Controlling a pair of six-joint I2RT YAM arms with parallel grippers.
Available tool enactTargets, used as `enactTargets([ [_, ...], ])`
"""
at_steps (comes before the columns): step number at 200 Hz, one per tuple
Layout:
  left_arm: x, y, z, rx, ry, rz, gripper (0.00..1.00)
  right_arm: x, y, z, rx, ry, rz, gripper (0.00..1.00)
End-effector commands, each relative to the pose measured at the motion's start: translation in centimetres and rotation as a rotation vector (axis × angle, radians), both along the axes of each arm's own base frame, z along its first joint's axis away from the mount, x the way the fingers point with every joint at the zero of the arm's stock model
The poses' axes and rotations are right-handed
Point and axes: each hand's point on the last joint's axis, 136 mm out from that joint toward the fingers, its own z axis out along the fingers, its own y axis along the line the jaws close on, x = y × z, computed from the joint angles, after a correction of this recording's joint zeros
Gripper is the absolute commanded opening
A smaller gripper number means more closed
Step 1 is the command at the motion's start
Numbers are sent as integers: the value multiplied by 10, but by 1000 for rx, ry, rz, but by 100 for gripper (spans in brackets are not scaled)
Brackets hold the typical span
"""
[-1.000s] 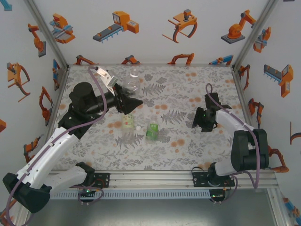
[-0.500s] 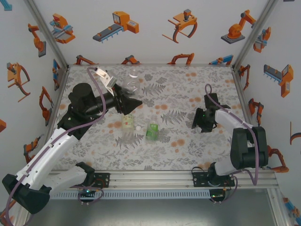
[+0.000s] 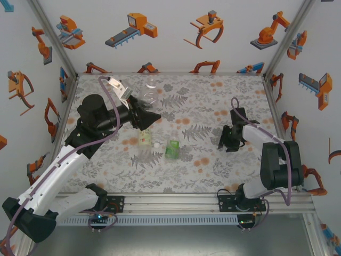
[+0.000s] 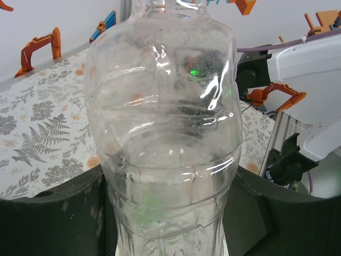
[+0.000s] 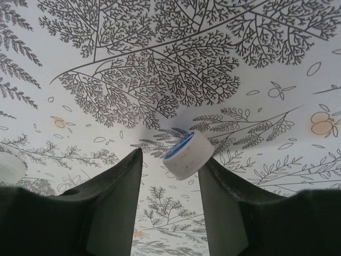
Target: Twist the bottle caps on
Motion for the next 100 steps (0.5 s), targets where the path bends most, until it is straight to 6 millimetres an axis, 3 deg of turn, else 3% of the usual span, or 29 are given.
enactTargets([
  [1,-4,5,10,-24,-32,8,0,-5,1,-8,3,24,-16,44],
  [40,-3,5,11,-25,-34,9,0,-5,0,-10,1,27,-18,41],
  [62,-4,4,12,-26,-35,8,0,-4,1,-11,4,29,-15,32],
  [100,-3,4,12,-25,-35,7,0,-3,2,-13,7,34,-16,32],
])
